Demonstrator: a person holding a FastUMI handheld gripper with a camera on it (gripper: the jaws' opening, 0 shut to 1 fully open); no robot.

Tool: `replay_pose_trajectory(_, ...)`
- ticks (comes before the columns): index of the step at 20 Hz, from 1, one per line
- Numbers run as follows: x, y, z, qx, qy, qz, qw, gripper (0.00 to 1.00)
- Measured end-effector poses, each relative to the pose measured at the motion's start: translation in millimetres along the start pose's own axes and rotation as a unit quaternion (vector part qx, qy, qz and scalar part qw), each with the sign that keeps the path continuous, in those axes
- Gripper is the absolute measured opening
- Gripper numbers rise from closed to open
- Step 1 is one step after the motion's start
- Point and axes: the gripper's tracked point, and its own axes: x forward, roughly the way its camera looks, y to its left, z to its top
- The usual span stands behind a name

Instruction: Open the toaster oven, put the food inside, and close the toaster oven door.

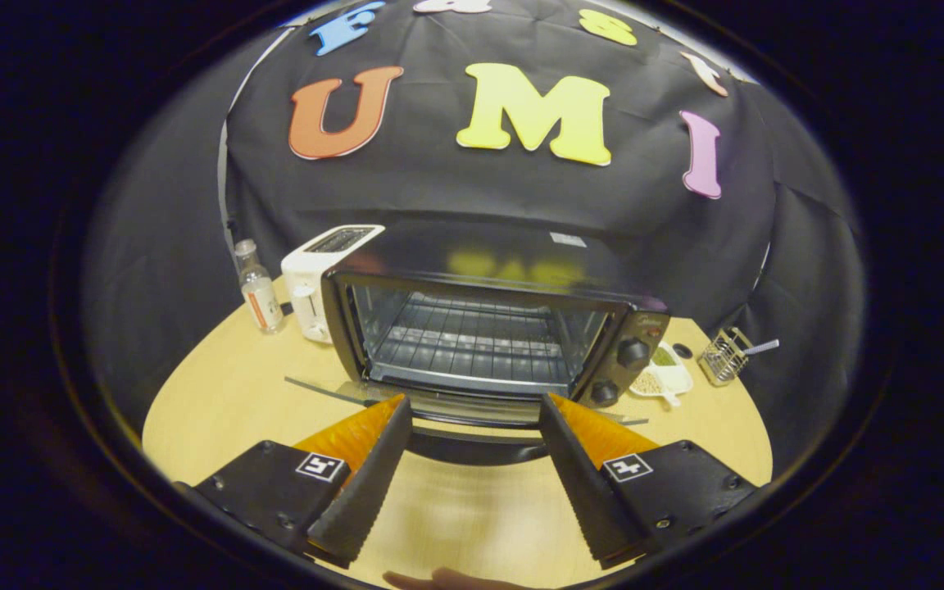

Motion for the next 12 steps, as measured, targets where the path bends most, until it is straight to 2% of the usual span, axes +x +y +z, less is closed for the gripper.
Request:
replay_pose_trajectory(3, -2, 2, -27, -0.002, 0.016, 0.009, 1.000, 0.99)
replay_pose_trajectory(9, 3, 9, -81, -0.005, 0.089, 0.024, 0.996, 0.99)
replay_pose_trajectory(12, 13, 11, -100, 0.013, 0.124, 0.037, 0.992, 0.99)
